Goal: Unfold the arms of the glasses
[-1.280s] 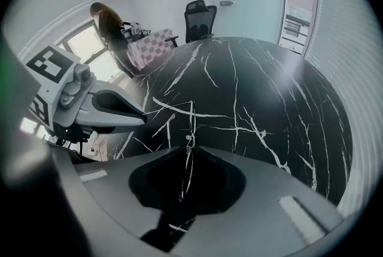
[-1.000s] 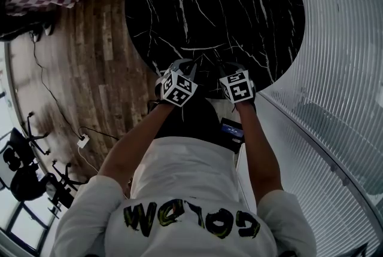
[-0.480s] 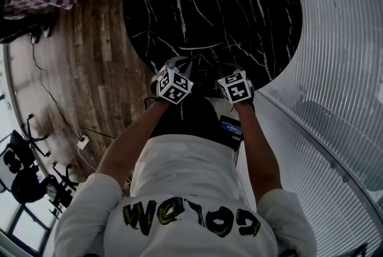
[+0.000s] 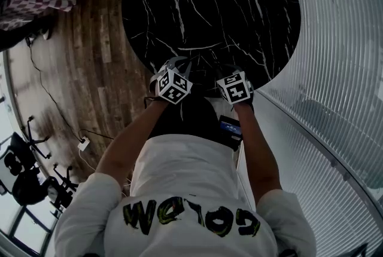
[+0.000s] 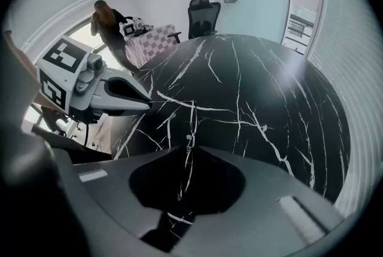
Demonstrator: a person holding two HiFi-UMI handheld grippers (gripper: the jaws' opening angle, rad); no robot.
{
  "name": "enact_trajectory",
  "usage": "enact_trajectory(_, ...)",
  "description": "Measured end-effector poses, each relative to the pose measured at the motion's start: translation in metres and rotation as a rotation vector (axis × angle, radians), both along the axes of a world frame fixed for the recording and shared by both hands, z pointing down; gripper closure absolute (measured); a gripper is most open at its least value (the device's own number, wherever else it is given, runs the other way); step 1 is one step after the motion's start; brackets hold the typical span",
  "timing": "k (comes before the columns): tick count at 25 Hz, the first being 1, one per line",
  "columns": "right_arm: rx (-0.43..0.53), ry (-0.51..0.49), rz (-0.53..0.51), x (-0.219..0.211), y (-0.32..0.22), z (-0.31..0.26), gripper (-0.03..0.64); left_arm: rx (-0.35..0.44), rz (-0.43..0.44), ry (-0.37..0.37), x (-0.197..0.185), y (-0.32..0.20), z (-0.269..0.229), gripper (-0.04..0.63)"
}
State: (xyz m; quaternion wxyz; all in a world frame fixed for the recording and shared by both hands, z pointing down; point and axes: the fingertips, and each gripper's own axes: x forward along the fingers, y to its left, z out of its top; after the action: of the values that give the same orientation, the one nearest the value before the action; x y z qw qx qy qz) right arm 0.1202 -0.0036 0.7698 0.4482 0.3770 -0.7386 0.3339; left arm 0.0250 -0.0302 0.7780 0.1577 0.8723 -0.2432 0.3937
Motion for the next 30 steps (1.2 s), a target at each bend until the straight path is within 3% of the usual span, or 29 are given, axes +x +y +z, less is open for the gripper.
enact_trajectory(5, 0.011, 0.020, 0.008, 0.001, -0.002, 0.001, 0.581, 0.011, 0.027, 0.010, 0.003, 0.004, -0.002, 0.572)
enact_trajectory(9, 0.027, 0.029, 0.013, 0.001, -0.004, 0.000, 0.582, 0.026, 0.055, 0.016, 0.007, 0.008, -0.005, 0.515)
enact_trajectory(16, 0.034, 0.030, 0.018, 0.001, -0.005, -0.001, 0.583, 0.144, 0.109, 0.013, 0.015, -0.007, -0.029, 0.477)
enact_trajectory(24, 0.046, 0.009, 0.029, 0.000, -0.008, -0.003, 0.583, 0.348, 0.492, -0.110, 0.053, 0.011, -0.044, 0.476)
enact_trajectory(30, 0.048, 0.012, 0.028, 0.002, -0.007, -0.002, 0.583, 0.421, 0.739, -0.244, 0.067, 0.026, -0.026, 0.476)
